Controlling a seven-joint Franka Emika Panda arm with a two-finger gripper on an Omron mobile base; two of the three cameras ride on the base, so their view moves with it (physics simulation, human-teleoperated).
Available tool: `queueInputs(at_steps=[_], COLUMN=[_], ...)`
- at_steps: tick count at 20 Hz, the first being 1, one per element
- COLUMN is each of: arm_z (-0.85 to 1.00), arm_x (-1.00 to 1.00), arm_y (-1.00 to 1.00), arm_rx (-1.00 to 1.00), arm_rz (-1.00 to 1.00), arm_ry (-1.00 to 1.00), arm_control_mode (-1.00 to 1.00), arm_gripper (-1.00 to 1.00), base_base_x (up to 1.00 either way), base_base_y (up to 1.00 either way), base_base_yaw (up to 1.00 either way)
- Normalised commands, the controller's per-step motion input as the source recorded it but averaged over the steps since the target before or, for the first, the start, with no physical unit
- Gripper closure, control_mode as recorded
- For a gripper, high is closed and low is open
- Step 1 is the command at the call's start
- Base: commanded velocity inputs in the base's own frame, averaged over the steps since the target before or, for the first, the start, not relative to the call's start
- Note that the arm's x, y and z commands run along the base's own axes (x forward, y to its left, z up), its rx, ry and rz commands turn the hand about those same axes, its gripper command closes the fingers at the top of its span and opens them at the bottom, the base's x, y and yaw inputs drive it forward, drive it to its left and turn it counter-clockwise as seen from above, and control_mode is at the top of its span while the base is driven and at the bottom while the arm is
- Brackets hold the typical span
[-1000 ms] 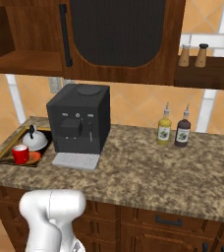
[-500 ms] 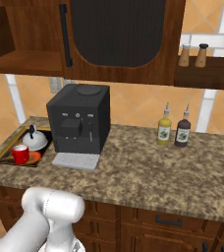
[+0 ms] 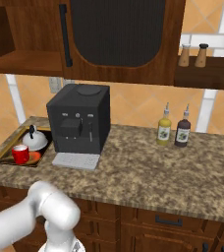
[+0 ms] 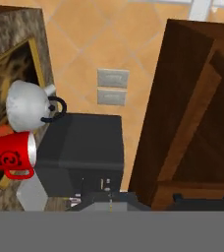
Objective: Pick the kettle from the counter and place it on the tray. Then pick the mug from the cabinet and place it on the tray. Then close the cabinet doors.
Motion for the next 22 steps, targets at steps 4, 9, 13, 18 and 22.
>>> queueInputs(at_steps=[4,9,13,18,22], arm_z=[0.00,0.00,0.06,0.50,0.69], arm_x=[0.07,0.00,0.00,0.00,0.04], arm_y=[0.50,0.20,0.00,0.00,0.04], arm_rx=[-0.14,-0.17,-0.20,-0.24,-0.24], arm_rz=[-0.01,0.00,0.01,0.07,0.06], arm_ry=[-0.07,-0.11,-0.34,-0.23,0.00], arm_control_mode=[-1.00,-1.00,-1.00,-1.00,-1.00], arm_gripper=[1.00,1.00,1.00,1.00,1.00], base_base_x=[0.00,0.00,0.00,0.00,0.00], base_base_y=[0.00,0.00,0.00,0.00,0.00], base_base_yaw=[0.00,0.00,0.00,0.00,0.00])
